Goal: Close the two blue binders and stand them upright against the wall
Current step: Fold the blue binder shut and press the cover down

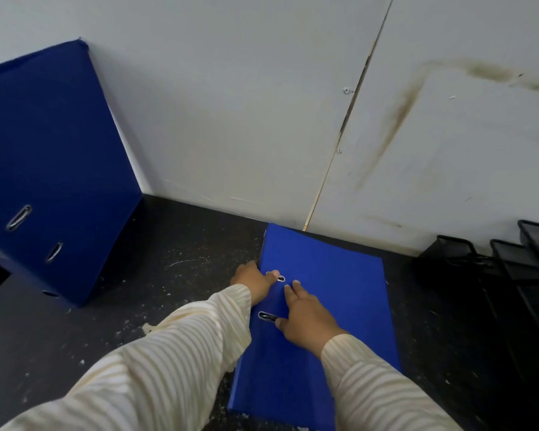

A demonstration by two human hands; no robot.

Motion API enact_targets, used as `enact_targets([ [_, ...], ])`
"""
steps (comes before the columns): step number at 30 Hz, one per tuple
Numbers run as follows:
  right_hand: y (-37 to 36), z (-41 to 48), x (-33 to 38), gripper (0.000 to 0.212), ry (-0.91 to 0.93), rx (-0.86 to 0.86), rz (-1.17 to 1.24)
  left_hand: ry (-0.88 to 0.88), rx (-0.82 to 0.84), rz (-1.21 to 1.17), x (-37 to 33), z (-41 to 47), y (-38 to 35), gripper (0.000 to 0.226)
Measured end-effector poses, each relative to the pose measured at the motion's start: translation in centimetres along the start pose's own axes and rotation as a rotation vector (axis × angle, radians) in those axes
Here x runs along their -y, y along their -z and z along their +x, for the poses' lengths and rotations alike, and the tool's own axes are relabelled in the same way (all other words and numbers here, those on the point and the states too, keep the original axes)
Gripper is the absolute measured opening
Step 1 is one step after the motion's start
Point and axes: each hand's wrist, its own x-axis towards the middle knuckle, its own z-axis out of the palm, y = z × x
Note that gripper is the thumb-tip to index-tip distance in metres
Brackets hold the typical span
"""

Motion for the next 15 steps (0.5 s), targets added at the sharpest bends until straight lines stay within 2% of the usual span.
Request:
enact_targets([
  [6,-0.6,-0.1,-0.1,0.073,-0.027,-0.011,0.026,-0.010,-0.059,0.218,-0.5,-0.9,-0.8,0.056],
  [10,-1.6,-0.8,0.3,0.068,-0.152,-0.024,0.031,-0.055,-0.107,0.250,0.6,-1.9,-1.3,0.062],
  [15,-2.9,-1.9,0.3,0.065,-0.267,-0.035,0.071,0.012,-0.129,0.248,2.2,-3.8,-1.9,0.067],
])
